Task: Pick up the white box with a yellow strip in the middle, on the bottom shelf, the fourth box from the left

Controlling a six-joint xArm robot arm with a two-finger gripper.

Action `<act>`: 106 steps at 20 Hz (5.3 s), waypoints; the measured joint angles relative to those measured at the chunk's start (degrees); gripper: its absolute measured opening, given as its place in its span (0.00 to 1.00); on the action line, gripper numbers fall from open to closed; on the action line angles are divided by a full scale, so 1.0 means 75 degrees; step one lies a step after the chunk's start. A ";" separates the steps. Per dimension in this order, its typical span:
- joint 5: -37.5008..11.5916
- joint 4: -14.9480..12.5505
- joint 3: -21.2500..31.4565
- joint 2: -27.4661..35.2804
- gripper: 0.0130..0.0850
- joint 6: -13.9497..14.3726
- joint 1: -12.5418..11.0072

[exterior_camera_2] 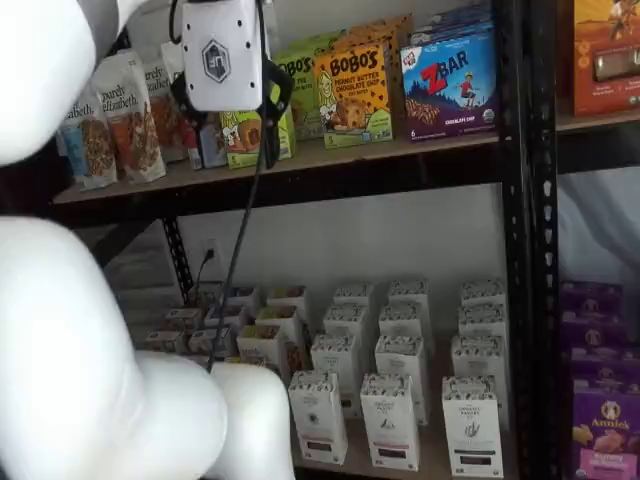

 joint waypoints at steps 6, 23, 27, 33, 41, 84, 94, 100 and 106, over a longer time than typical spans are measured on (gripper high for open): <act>-0.0400 -0.0264 0.0288 -0.0040 1.00 0.0442 0.0586; -0.2275 -0.1110 0.1739 0.0230 1.00 0.2402 0.2841; -0.2531 -0.1257 0.2030 0.0504 1.00 0.2811 0.3247; -0.3955 -0.1198 0.2977 0.0341 1.00 0.3189 0.3617; -0.5317 -0.1404 0.3823 0.0663 1.00 0.3659 0.4029; -1.1666 -0.0213 0.2981 0.8002 1.00 0.2037 0.3373; -1.1980 -0.0302 0.2064 0.9177 1.00 0.1957 0.3240; -1.1961 -0.0007 0.1380 0.9942 1.00 0.1630 0.3177; -1.2132 0.0523 0.0843 1.0636 1.00 0.1085 0.3134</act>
